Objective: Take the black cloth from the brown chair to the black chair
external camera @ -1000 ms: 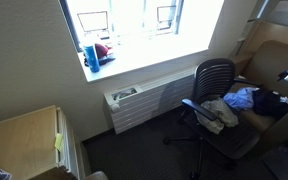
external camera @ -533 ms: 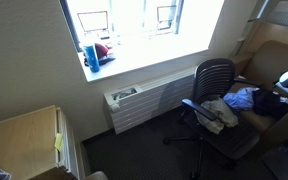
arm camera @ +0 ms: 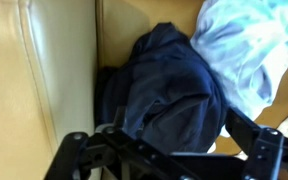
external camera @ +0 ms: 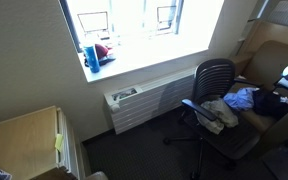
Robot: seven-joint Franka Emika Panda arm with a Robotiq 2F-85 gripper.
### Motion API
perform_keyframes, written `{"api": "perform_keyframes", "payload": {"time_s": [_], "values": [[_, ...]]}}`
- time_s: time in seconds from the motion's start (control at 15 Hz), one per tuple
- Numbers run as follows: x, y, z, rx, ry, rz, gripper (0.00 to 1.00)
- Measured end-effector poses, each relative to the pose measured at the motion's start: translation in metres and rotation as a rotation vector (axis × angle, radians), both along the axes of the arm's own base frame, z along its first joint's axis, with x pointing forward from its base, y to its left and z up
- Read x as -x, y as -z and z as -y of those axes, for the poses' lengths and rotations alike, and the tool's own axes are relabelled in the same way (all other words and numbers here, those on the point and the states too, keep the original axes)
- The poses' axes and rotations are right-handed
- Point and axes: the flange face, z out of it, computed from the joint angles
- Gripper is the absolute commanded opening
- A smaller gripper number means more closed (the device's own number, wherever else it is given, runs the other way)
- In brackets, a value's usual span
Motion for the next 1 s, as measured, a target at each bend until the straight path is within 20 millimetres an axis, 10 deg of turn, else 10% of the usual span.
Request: {"api": "perform_keyframes", "payload": {"time_s": [0.33, 1.0], "values": [[-0.058, -0.017, 0.042, 0.183, 0.137, 0.067, 1.0], [-0.055, 0.06, 0.057, 0.067, 0.139, -0.092, 1.0]]}}
